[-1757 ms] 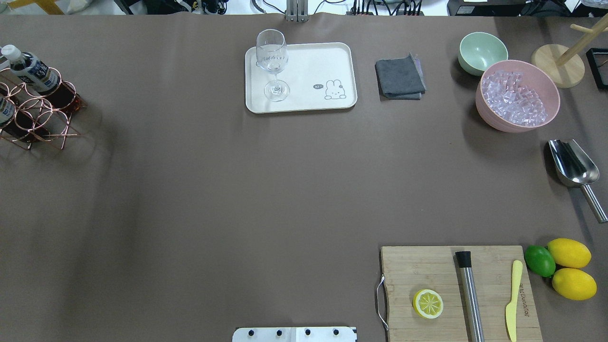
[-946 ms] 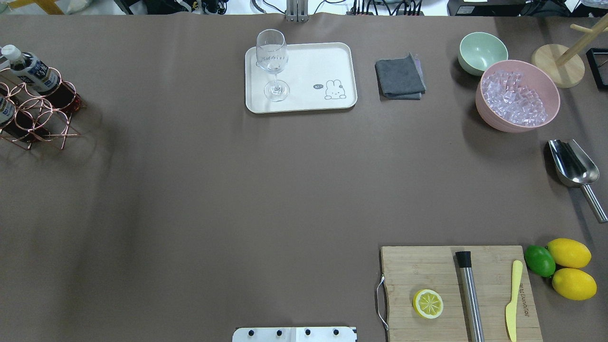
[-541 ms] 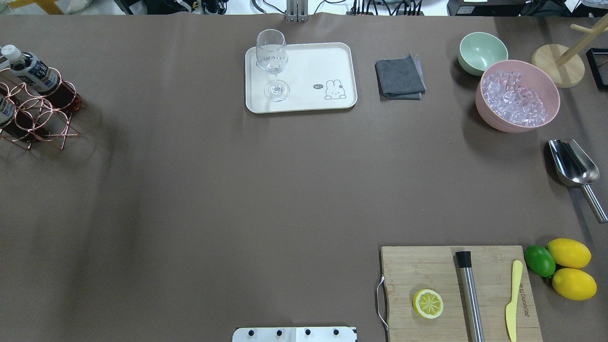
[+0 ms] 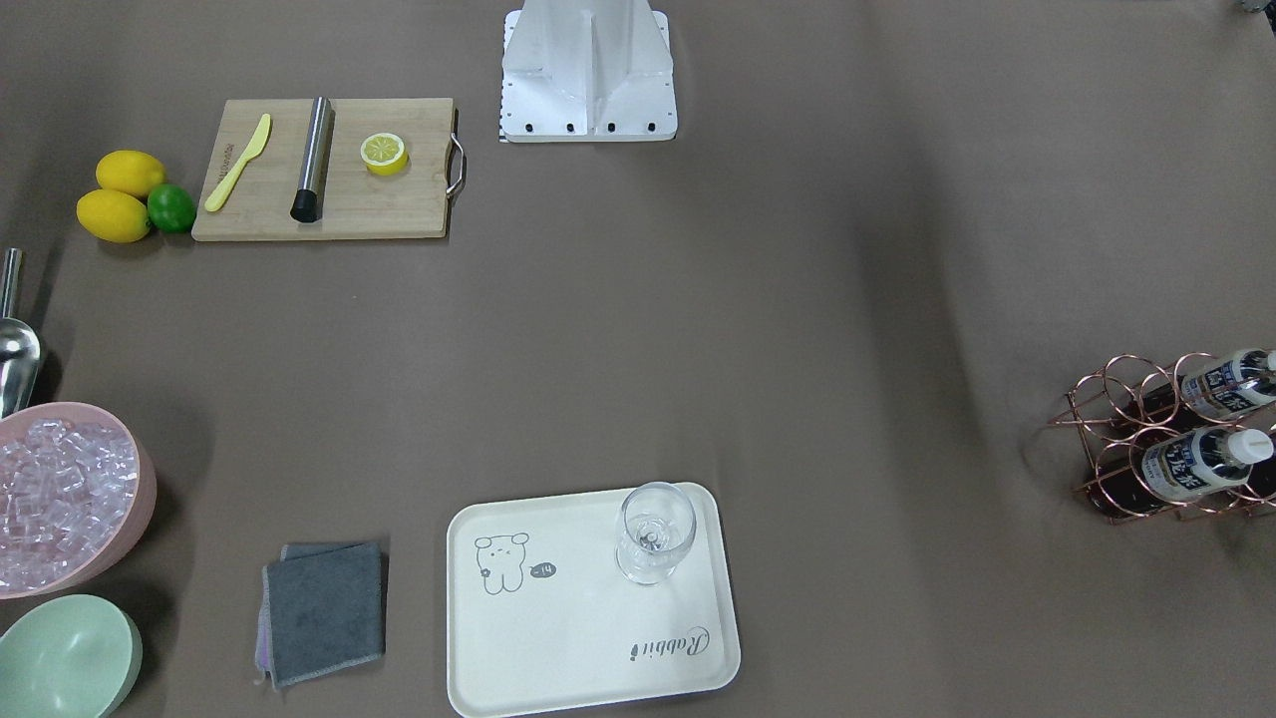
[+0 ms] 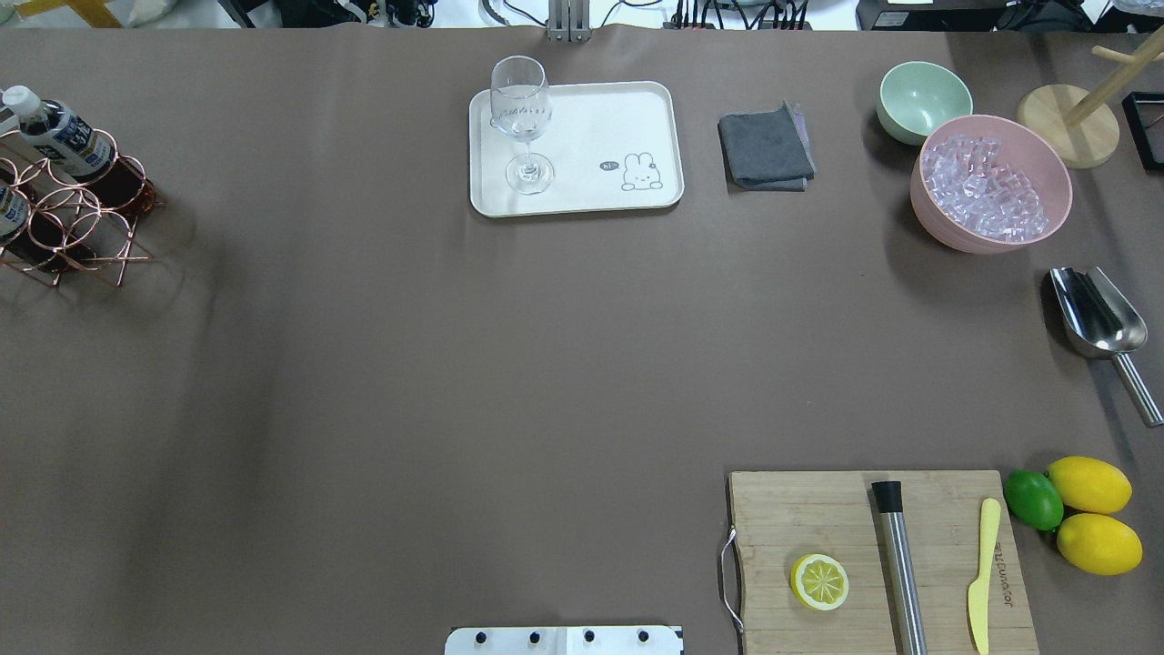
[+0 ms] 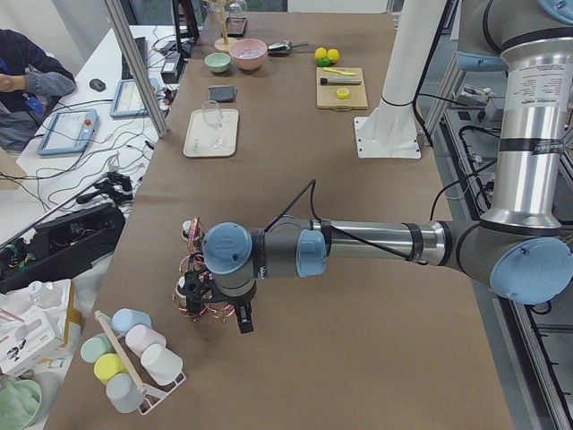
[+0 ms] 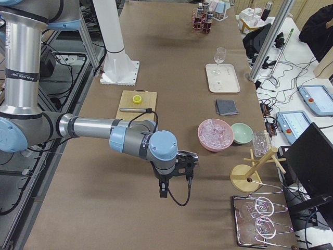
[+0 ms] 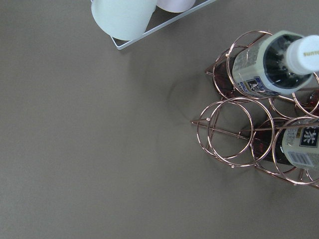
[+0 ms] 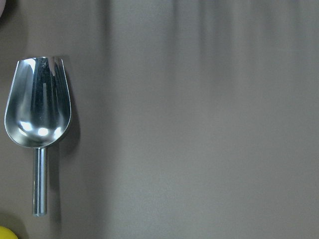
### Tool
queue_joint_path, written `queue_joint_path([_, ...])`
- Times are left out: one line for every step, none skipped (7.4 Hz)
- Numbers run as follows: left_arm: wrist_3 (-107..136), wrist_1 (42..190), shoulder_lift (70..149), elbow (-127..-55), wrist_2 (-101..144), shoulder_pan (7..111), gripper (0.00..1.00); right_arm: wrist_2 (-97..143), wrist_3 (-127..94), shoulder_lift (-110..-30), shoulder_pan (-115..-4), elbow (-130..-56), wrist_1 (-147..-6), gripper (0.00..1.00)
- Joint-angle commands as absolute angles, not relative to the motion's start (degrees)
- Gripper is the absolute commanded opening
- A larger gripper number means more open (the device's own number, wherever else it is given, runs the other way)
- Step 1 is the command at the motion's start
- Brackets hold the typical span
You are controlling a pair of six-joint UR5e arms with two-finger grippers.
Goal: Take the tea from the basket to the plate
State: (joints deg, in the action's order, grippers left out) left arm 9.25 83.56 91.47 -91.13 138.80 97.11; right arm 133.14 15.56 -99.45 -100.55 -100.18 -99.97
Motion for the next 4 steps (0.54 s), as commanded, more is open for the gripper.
queue_joint_path([8.9,80.2,93.0,-91.8,139.7,98.3,0.97,133.2,15.6,-99.9,-100.5,-99.8,-99.9,1.00])
queue_joint_path([9.4,80.1,93.5,-91.7,139.5,98.3,0.97,133.3,15.8,-99.8,-100.5,-100.1,-99.8,1.00])
queue_joint_path([9.5,80.0,94.4,-91.7,139.6,98.5,0.97,133.3,15.8,-99.9,-100.5,-100.4,-99.9,1.00])
queue_joint_path([9.7,78.6,96.2,-91.5,138.4,99.9,0.96,133.3,15.8,-99.9,-100.5,-100.5,-99.8,1.00])
